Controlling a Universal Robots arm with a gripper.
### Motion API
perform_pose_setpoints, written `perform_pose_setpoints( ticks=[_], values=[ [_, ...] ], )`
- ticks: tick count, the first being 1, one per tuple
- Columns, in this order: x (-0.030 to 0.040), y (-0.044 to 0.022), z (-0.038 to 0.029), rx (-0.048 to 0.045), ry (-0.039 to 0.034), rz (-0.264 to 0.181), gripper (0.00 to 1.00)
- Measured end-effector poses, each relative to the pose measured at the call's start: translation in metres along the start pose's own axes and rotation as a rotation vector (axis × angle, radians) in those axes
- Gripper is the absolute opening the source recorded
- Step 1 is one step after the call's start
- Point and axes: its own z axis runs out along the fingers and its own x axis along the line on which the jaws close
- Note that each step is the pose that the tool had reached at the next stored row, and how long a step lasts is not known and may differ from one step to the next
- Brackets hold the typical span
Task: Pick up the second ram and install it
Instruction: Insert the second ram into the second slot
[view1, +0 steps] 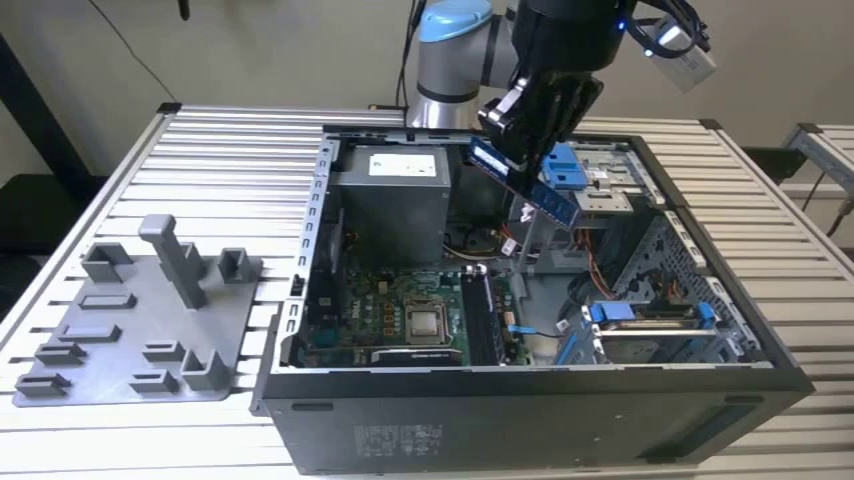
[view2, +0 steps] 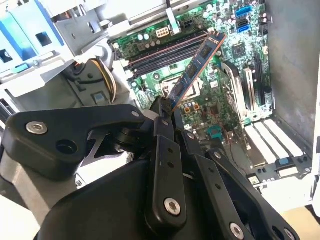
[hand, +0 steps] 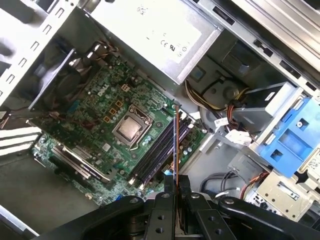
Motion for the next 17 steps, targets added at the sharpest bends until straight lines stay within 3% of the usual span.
perform_pose_setpoints(
  ticks=[17],
  values=[
    [-0.0014,-0.0012,0.0025,-0.0009,-0.0028,0.119,0.15]
  ],
)
